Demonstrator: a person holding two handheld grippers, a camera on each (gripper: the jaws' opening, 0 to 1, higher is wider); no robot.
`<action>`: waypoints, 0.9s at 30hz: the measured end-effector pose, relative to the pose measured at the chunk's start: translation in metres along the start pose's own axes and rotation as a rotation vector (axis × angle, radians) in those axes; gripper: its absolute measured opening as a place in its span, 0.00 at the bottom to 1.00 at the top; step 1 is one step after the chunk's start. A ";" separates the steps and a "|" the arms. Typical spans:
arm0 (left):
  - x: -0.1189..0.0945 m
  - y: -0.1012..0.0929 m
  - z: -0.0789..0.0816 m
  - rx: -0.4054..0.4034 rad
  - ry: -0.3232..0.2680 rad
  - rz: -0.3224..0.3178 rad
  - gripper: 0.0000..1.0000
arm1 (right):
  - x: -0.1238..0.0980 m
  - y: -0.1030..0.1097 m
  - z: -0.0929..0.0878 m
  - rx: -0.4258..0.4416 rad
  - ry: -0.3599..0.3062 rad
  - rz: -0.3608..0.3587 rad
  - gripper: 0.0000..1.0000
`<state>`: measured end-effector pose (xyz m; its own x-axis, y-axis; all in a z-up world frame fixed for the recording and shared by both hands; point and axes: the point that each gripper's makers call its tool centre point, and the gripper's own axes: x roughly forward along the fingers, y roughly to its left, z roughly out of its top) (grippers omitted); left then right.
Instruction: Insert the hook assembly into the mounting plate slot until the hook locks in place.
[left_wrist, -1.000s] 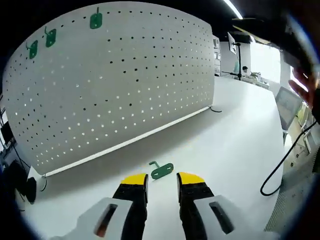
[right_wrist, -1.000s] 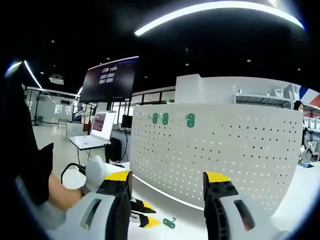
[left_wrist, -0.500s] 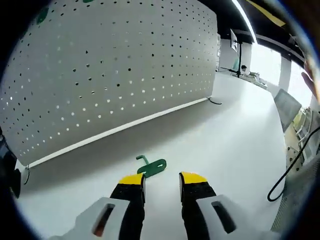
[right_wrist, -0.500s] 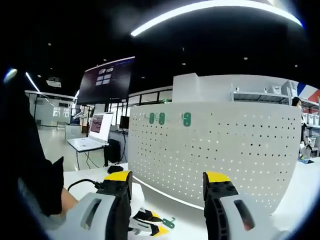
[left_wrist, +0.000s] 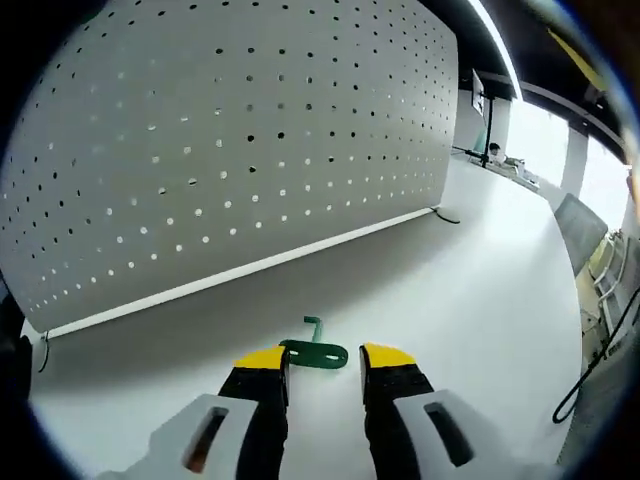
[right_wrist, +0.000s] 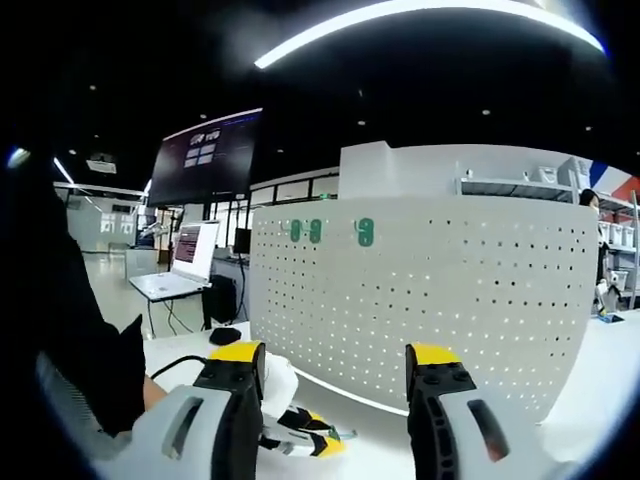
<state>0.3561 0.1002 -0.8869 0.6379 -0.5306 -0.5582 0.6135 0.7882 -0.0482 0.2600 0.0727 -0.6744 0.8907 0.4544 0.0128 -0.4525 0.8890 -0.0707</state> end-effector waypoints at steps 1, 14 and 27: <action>0.002 0.001 0.001 0.001 -0.001 0.001 0.29 | 0.000 -0.001 0.000 0.000 0.001 -0.002 0.54; -0.002 0.024 -0.004 0.036 0.030 0.054 0.17 | -0.001 -0.001 0.003 0.003 -0.006 -0.002 0.52; -0.013 0.045 0.011 0.081 -0.019 0.130 0.13 | 0.000 0.001 0.004 0.010 -0.011 0.012 0.50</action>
<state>0.3806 0.1389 -0.8730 0.7223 -0.4323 -0.5398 0.5606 0.8230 0.0910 0.2591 0.0741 -0.6704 0.8848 0.4655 0.0225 -0.4635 0.8840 -0.0611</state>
